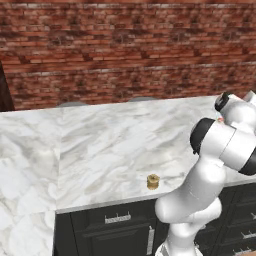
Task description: Pick the candle and jar from the dining table and place them in the open cabinet. Close the cabinet after placing the objects.
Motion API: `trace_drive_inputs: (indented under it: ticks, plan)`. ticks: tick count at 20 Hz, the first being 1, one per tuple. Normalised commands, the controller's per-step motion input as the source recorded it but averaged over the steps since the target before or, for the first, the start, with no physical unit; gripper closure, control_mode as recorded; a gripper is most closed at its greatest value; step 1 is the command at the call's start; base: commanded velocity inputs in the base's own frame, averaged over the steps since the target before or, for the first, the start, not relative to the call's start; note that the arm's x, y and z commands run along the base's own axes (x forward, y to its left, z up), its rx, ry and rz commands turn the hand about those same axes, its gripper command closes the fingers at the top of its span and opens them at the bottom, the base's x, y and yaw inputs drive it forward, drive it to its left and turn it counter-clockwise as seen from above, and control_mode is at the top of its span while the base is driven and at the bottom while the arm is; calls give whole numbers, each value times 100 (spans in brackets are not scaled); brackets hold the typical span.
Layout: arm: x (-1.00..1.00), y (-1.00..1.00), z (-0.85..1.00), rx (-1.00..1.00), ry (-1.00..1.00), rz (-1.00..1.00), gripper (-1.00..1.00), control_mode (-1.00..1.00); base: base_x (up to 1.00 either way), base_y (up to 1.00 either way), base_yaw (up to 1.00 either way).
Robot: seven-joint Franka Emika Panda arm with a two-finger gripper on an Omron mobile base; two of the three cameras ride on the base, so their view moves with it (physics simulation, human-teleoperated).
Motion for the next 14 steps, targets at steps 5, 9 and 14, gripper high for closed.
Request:
trace_drive_inputs:
  ticks: [5,9,14]
  plan:
    - [-22,80,9,-19,-23,26,100,-100,0,0,0]
    - [-33,63,19,-19,-32,24,100,-100,0,0,0]
    - [-26,51,33,-8,-26,22,100,-100,0,0,0]
